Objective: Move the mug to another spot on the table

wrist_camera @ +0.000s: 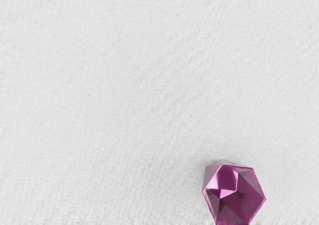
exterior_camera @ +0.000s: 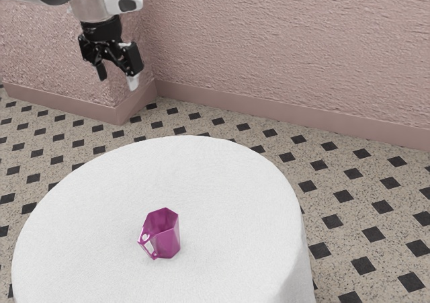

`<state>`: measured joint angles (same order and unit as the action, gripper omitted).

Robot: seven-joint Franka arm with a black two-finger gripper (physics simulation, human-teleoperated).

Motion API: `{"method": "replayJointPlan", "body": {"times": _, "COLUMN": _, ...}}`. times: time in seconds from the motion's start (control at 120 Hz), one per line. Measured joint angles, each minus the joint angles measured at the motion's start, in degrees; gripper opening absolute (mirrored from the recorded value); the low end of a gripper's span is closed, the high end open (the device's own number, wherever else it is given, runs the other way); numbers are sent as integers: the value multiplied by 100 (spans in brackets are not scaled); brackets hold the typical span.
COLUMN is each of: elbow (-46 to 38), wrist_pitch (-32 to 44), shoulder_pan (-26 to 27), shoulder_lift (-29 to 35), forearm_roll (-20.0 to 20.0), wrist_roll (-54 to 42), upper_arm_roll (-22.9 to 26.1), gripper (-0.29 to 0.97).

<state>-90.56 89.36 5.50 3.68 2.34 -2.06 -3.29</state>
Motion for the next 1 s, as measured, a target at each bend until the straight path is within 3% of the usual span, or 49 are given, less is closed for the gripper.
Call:
{"method": "replayJointPlan", "body": {"times": 0.142, "elbow": -1433, "wrist_pitch": 442, "shoulder_pan": 22, "shoulder_lift": 675, "forearm_roll": 59, "wrist_roll": -10, "upper_arm_roll": 45, "gripper": 68}}
{"method": "replayJointPlan", "body": {"times": 0.283, "elbow": -2418, "wrist_pitch": 1152, "shoulder_pan": 36, "shoulder_lift": 833, "forearm_roll": 45, "wrist_roll": -30, "upper_arm_roll": 56, "gripper": 68}}
{"method": "replayJointPlan", "body": {"times": 0.667, "elbow": -4200, "wrist_pitch": 2418, "shoulder_pan": 229, "shoulder_lift": 1301, "forearm_roll": -413, "wrist_roll": -32, "upper_arm_roll": 47, "gripper": 68}}
{"method": "replayJointPlan", "body": {"times": 1.0, "elbow": -5700, "wrist_pitch": 3119, "shoulder_pan": 294, "shoulder_lift": 2076, "forearm_roll": -484, "wrist_roll": -112, "upper_arm_roll": 291, "gripper": 68}}
